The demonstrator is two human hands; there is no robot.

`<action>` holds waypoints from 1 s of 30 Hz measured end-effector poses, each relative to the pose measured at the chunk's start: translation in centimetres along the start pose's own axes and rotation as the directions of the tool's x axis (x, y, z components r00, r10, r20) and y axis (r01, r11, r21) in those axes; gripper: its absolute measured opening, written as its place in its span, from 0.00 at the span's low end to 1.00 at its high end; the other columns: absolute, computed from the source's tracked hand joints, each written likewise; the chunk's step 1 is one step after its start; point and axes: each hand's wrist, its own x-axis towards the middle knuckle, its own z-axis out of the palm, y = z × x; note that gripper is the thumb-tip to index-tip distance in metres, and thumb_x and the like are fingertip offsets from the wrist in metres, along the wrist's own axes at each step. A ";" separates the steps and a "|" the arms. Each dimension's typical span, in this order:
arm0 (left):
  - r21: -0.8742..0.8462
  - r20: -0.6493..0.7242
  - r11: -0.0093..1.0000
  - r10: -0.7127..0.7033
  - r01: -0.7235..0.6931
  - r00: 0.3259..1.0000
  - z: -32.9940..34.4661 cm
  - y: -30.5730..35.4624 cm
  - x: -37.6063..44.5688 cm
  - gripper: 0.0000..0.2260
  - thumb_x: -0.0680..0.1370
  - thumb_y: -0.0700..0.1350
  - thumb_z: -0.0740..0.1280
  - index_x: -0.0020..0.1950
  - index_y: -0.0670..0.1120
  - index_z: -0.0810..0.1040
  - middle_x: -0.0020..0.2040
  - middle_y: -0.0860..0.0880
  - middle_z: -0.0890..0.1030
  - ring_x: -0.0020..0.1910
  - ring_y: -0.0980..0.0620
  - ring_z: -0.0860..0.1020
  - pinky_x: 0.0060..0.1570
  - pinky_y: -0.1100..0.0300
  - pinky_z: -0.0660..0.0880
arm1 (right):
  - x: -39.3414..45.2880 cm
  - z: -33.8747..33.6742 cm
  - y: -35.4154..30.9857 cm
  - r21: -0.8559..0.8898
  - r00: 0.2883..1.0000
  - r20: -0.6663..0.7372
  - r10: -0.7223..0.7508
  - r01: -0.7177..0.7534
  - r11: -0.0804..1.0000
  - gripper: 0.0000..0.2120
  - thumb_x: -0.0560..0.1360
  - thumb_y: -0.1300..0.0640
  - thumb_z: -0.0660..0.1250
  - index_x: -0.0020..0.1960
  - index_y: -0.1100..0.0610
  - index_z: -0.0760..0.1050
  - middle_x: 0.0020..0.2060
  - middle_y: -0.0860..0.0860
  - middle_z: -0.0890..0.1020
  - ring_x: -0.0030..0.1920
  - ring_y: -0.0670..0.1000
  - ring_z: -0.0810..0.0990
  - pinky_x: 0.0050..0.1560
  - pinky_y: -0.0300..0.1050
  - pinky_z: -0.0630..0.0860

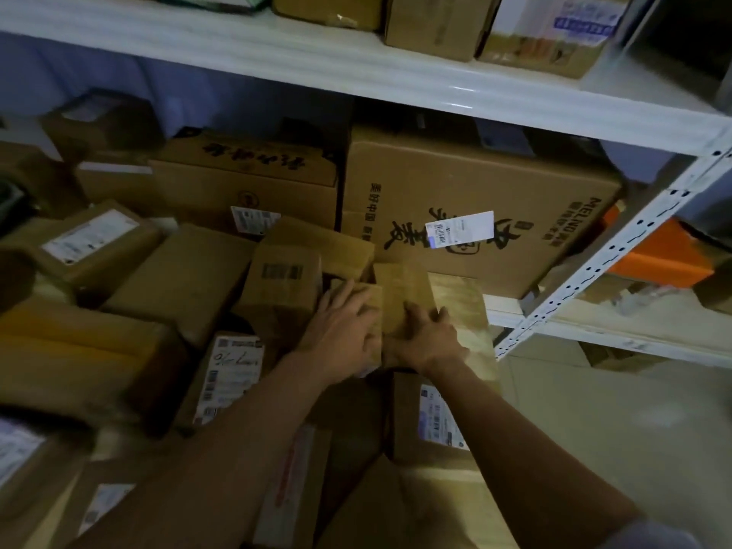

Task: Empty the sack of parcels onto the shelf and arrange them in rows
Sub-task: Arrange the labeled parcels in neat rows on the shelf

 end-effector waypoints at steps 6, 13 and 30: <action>-0.005 0.044 1.000 -0.015 0.015 0.999 0.7 -0.3 0.3 0.25 0.72 0.59 0.66 0.67 0.54 0.70 0.78 0.50 0.49 0.77 0.45 0.40 0.74 0.40 0.42 | 1.1 -0.8 0.8 0.120 0.994 -0.042 0.103 -0.098 0.988 0.43 0.65 0.35 0.68 0.74 0.40 0.51 0.74 0.57 0.52 0.70 0.64 0.61 0.65 0.65 0.65; -0.005 0.091 1.000 -0.009 0.009 0.996 1.0 -0.1 1.0 0.23 0.69 0.60 0.69 0.63 0.55 0.72 0.78 0.51 0.47 0.77 0.47 0.39 0.73 0.38 0.40 | 1.9 -1.1 2.3 0.463 0.980 -0.041 0.196 -0.156 0.873 0.46 0.60 0.37 0.72 0.73 0.43 0.58 0.66 0.58 0.66 0.64 0.62 0.69 0.62 0.54 0.71; -0.246 0.155 0.944 -0.185 0.220 0.970 3.7 4.8 6.0 0.12 0.78 0.47 0.64 0.61 0.50 0.75 0.60 0.49 0.78 0.58 0.49 0.75 0.57 0.51 0.75 | 2.8 -4.4 9.3 -0.119 0.890 -0.425 -0.167 0.128 0.985 0.46 0.66 0.46 0.74 0.74 0.43 0.50 0.69 0.54 0.58 0.69 0.59 0.57 0.71 0.61 0.58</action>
